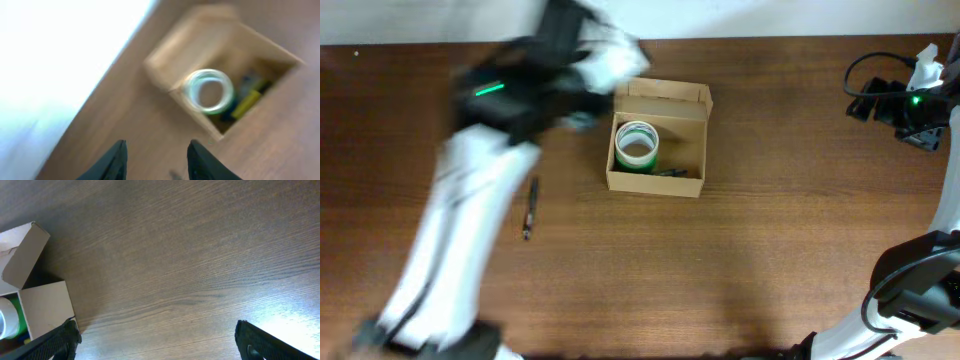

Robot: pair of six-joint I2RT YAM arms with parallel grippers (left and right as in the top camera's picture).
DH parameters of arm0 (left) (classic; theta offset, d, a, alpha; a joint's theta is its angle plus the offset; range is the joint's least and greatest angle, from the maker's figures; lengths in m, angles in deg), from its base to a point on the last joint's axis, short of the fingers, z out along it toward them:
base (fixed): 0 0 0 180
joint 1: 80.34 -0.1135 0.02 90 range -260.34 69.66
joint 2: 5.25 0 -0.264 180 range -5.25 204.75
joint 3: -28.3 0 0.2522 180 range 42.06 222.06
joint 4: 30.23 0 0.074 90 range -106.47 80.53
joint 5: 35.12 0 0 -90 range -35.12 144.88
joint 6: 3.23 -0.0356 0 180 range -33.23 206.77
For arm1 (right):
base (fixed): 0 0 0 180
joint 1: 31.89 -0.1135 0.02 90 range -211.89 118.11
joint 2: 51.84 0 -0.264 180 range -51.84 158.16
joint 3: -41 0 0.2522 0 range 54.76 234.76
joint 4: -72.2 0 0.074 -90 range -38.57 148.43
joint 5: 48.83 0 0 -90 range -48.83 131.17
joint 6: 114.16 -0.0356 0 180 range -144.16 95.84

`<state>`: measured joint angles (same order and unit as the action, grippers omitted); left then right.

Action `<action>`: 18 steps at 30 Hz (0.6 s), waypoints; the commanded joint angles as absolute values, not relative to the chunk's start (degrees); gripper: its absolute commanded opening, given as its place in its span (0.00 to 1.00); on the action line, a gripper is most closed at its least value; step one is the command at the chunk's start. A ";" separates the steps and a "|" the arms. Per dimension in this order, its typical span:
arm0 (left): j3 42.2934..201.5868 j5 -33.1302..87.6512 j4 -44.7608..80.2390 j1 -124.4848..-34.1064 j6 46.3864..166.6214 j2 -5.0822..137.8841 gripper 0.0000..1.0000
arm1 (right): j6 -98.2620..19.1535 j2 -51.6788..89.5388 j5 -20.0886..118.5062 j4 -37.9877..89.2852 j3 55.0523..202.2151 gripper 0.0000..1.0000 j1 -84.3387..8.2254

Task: Pack container
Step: 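Release the blue pen and move the left gripper to the dark pen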

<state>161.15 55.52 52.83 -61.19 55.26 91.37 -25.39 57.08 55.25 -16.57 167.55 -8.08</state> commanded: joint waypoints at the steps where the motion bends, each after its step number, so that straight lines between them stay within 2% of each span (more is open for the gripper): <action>1: 150.88 56.42 54.16 -70.00 69.58 87.35 0.41 | -25.28 57.28 55.75 -16.59 167.90 0.99 -7.86; 7: 132.32 53.07 51.04 -80.71 76.88 87.31 0.52 | -25.28 57.28 55.75 -16.59 167.90 0.99 -7.86; 11: 123.62 52.31 45.77 -82.02 76.88 88.62 0.58 | -25.28 57.28 55.75 -16.59 167.90 0.99 -7.86; 18: 116.65 53.14 41.31 -82.02 76.26 95.42 0.57 | -25.28 57.28 55.75 -16.59 167.90 0.99 -7.86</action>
